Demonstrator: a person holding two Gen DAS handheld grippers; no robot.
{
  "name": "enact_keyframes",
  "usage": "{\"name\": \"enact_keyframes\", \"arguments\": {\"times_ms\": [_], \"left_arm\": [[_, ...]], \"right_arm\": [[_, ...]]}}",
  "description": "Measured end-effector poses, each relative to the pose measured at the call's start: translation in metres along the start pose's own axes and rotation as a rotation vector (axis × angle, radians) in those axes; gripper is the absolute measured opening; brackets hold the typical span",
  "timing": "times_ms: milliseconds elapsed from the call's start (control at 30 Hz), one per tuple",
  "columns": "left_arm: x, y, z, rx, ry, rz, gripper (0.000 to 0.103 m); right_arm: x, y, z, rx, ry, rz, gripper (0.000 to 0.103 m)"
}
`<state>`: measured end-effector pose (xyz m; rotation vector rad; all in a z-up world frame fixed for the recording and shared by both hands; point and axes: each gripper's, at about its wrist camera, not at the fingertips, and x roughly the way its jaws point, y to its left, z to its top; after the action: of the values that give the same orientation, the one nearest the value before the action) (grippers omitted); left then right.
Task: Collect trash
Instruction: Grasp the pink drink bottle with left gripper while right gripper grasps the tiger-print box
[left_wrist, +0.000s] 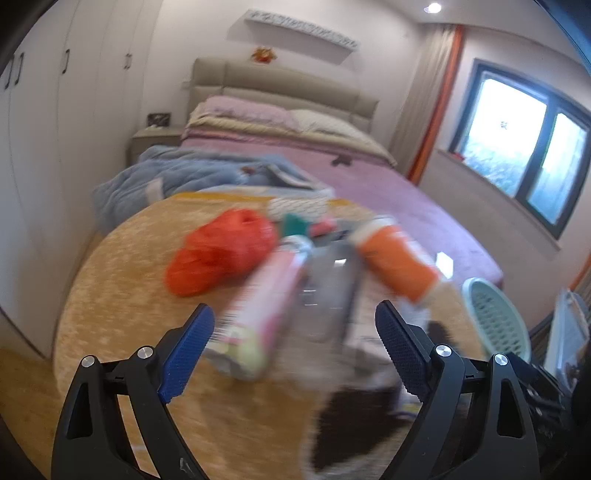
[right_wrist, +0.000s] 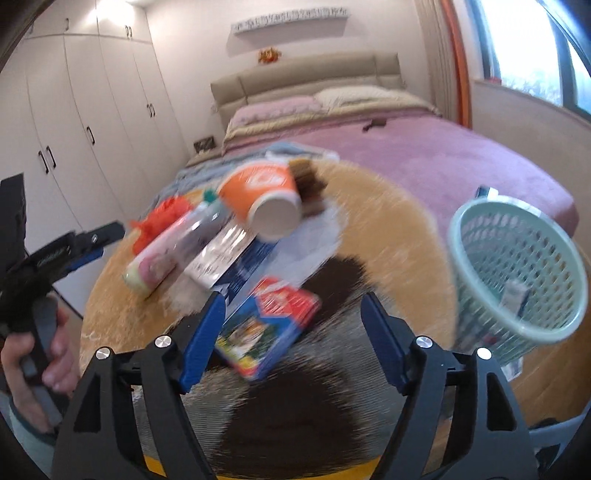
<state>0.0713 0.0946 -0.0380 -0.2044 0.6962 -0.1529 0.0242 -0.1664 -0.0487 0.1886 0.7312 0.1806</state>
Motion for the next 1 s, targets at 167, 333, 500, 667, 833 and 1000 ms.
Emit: {"name": "enact_keyframes", "arguments": {"times_ms": [167, 333, 500, 667, 833, 1000], "left_arm": [[0.038, 0.023, 0.002, 0.023, 0.126, 0.004, 0.084], [0.07, 0.025, 0.0, 0.064, 0.233, 0.022, 0.06], [0.085, 0.018, -0.005, 0.103, 0.254, 0.039, 0.059], [0.079, 0.014, -0.013, 0.096, 0.239, 0.012, 0.052], [0.052, 0.013, -0.034, 0.049, 0.231, -0.004, 0.051], [0.025, 0.015, -0.057, 0.003, 0.257, -0.06, 0.049]], "right_arm": [[0.032, 0.014, -0.013, 0.011, 0.072, -0.033, 0.074], [0.047, 0.017, -0.016, 0.039, 0.125, -0.051, 0.075], [0.061, 0.023, -0.014, 0.035, 0.166, -0.074, 0.076], [0.072, 0.029, -0.012, 0.026, 0.186, -0.083, 0.076], [0.064, 0.035, -0.012, -0.092, 0.189, -0.054, 0.062], [0.052, 0.034, -0.014, -0.316, 0.202, 0.012, 0.055]]}}
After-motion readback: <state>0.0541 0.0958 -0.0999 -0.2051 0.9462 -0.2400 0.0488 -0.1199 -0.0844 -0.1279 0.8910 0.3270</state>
